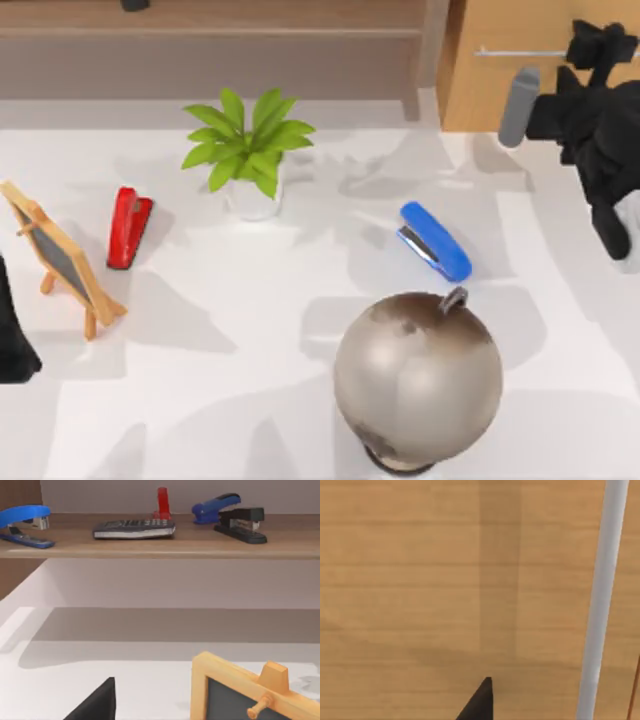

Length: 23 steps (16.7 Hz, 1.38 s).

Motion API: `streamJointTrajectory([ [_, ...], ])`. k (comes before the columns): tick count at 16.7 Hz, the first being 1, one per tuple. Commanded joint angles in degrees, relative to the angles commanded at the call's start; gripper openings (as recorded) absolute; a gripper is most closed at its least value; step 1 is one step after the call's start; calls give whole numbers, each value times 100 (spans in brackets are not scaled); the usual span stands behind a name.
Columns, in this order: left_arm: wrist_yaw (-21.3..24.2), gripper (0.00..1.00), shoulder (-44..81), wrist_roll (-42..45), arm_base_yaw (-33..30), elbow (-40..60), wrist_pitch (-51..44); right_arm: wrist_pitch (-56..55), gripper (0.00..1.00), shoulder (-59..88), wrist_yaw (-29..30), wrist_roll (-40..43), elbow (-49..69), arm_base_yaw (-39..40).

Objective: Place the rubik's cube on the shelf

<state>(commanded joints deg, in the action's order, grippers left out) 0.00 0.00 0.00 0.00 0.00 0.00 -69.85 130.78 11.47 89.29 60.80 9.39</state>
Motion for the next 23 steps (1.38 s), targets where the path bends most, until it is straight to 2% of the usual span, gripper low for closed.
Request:
streamJointTrajectory([
  [6,0,100,0,0,0,0,0,0,2,0,0,0,0,0],
  [17,0,100,0,0,0,0,0,-39,0,-47,5,-18,-92,35],
  [23,0,100,0,0,0,0,0,-640,0,-514,146,-33,-1198,160],
])
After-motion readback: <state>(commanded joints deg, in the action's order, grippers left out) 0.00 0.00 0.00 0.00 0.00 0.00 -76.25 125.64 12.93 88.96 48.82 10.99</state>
